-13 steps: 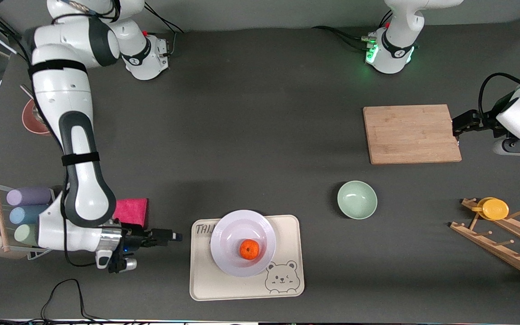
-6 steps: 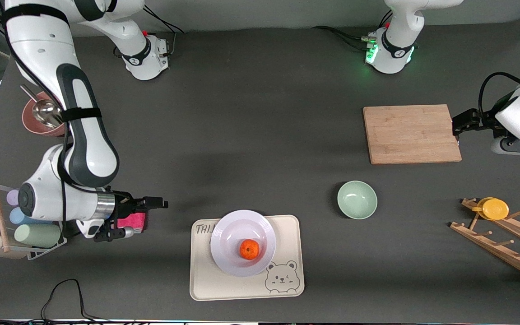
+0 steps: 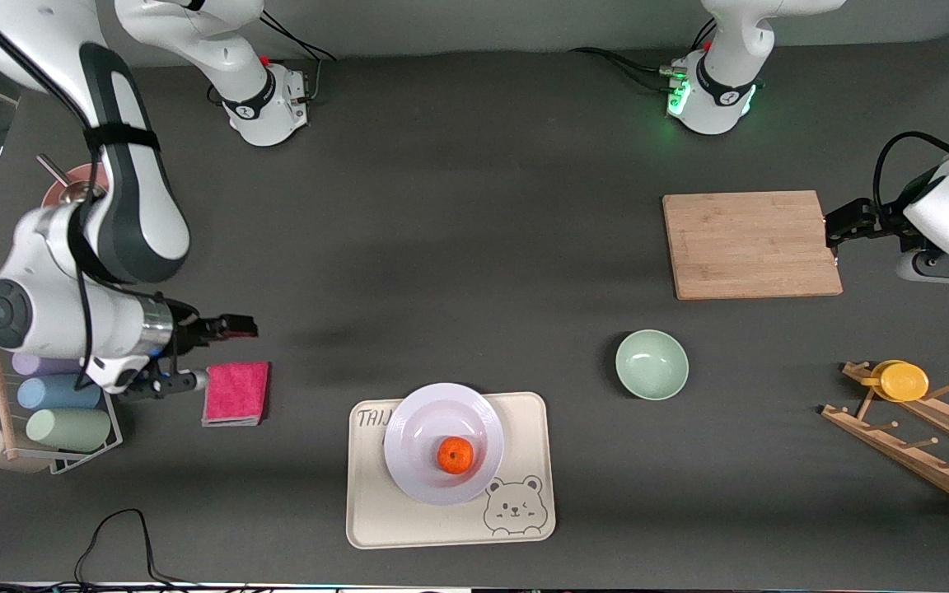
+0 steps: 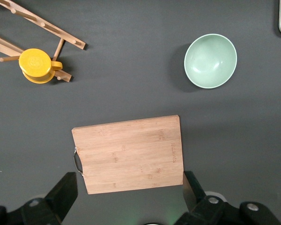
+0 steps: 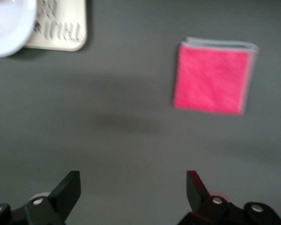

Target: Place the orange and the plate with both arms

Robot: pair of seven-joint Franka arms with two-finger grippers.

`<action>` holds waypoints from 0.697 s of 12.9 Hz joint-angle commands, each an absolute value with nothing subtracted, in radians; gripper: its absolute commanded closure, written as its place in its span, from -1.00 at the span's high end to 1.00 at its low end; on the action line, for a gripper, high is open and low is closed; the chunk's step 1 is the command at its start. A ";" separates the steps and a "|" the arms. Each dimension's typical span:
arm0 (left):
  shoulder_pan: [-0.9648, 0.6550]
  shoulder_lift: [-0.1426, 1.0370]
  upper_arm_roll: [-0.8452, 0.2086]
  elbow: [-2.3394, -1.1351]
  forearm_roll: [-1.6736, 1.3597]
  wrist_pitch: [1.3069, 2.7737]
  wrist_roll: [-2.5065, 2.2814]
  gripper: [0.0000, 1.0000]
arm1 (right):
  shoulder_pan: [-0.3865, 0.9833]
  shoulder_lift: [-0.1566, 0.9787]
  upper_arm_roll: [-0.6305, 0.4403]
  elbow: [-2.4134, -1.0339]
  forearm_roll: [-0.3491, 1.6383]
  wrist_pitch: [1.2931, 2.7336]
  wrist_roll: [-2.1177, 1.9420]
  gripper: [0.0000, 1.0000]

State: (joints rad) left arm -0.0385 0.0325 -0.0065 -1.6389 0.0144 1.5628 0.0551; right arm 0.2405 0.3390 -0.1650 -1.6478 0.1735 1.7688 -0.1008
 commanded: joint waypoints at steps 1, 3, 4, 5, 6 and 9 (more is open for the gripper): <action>-0.052 0.028 0.003 -1.632 0.017 1.549 0.054 1.00 | 0.247 0.226 -0.187 -1.695 0.071 1.685 -0.071 1.00; -0.051 0.028 0.003 -1.632 0.017 1.549 0.054 1.00 | 0.245 0.174 -0.205 -1.695 0.055 1.631 -0.075 1.00; -0.052 0.028 0.003 -1.632 0.017 1.548 0.054 1.00 | 0.244 0.158 -0.225 -1.695 0.057 1.618 -0.083 1.00; -0.052 0.028 0.003 -1.634 0.017 1.549 0.054 1.00 | 0.244 0.155 -0.235 -1.689 0.063 1.600 -0.081 1.00; -0.052 0.028 0.003 -1.632 0.017 1.548 0.054 1.00 | 0.239 0.155 -0.239 -1.684 0.063 1.580 -0.081 1.00; -0.051 0.028 0.003 -1.632 0.017 1.548 0.054 1.00 | 0.236 0.166 -0.265 -1.634 0.063 1.577 -0.084 1.00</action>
